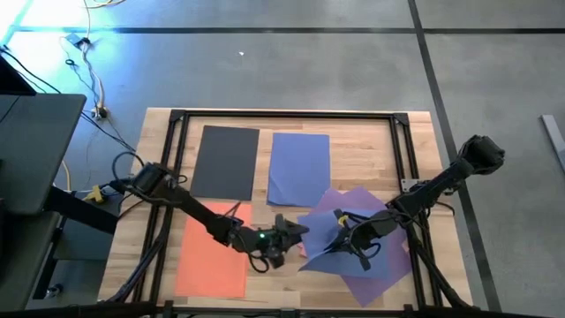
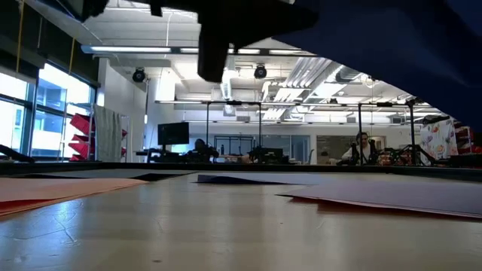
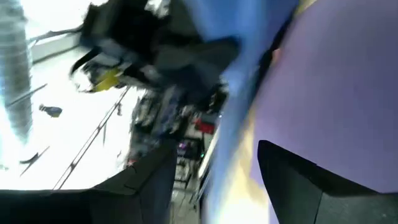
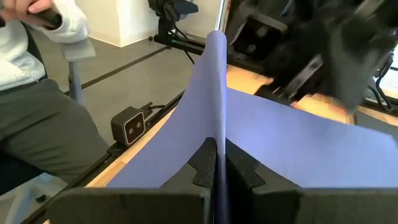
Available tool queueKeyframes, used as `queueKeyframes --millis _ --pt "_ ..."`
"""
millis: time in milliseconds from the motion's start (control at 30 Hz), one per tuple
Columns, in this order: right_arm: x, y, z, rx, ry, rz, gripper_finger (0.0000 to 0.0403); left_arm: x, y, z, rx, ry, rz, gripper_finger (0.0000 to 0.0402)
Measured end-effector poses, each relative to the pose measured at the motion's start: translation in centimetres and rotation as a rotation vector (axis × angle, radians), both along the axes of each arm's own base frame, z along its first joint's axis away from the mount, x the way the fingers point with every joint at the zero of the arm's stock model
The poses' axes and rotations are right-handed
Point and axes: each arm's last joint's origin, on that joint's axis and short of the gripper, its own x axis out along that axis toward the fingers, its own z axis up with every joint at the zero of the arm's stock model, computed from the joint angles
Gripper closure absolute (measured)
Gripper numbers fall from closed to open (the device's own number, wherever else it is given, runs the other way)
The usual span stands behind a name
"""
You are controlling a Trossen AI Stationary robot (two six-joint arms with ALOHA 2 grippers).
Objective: Organize paper
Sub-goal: Stack the bottom blue paper on top of the top blue paper
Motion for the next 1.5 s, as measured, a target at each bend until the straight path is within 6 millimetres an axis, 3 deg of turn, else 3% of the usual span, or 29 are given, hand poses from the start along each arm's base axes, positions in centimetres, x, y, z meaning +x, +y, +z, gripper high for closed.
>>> queueKeyframes --millis 200,467,567,767,1000,1300,1500 --pt "0.1 0.1 -0.3 -0.004 0.01 0.007 0.0403 2.0 -0.2 -0.8 0.019 0.002 0.037 0.0223" --pt "0.3 -0.1 -0.8 -0.016 0.036 -0.016 0.0403 2.8 -0.1 -0.6 -0.013 -0.005 0.129 0.0387" --pt "0.4 -0.2 -0.9 -0.026 0.035 -0.05 0.0403 2.8 -0.1 -0.6 -0.02 0.0 0.147 0.0396" --pt "0.4 -1.1 -1.3 -0.103 0.047 -0.327 0.0394 2.6 0.2 -1.6 0.015 0.082 0.241 0.0401" --pt "0.3 -1.9 -2.2 -0.211 0.108 -0.406 0.0302 2.1 0.7 -2.8 0.036 0.163 0.382 0.0401" --pt "0.2 -2.2 -2.6 -0.326 0.125 -0.399 0.0165 1.8 1.1 -2.8 0.073 0.14 0.544 0.0401" --pt "0.6 -1.0 -0.2 -0.424 0.129 -0.516 0.013 1.7 1.7 -2.6 0.082 0.105 0.678 0.0401"
